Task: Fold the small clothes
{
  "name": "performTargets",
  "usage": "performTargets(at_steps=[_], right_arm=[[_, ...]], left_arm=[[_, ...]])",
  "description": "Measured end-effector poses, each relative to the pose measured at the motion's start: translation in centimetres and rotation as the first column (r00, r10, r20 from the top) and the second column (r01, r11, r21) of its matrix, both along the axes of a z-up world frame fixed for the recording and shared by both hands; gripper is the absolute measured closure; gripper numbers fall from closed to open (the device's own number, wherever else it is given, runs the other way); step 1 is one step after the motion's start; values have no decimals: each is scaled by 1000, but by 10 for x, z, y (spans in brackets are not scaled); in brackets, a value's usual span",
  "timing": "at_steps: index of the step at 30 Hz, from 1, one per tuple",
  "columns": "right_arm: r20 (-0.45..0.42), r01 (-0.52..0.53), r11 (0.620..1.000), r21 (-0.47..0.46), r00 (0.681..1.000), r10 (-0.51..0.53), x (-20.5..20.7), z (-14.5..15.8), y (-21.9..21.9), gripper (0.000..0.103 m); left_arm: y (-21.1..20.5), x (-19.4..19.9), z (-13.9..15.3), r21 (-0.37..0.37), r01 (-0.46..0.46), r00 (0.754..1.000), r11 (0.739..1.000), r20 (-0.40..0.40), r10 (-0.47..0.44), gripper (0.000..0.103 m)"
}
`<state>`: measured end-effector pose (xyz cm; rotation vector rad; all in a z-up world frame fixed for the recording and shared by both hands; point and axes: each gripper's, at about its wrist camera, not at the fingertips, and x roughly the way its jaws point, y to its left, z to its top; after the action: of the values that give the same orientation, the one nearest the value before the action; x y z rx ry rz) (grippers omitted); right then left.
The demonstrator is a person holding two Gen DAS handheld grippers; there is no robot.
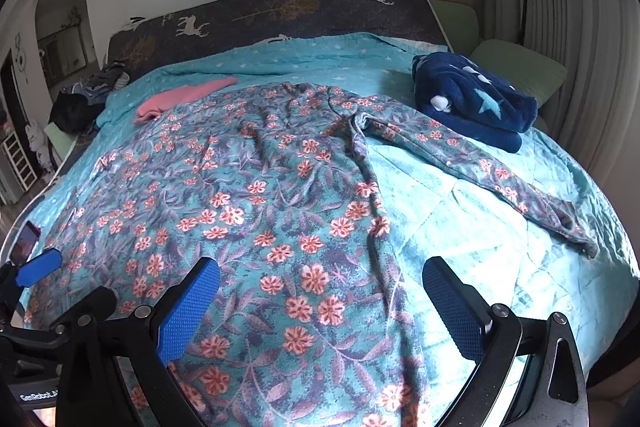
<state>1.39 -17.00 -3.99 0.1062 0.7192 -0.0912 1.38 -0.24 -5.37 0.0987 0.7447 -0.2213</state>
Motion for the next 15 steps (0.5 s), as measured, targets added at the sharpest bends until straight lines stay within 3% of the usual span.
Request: performTargets(at_steps=[15], right_arm=[[13, -27, 997, -74, 1000, 28, 14, -2, 12, 0]], left_arm=[[14, 17, -6, -1, -38, 998, 999, -50, 38, 0]])
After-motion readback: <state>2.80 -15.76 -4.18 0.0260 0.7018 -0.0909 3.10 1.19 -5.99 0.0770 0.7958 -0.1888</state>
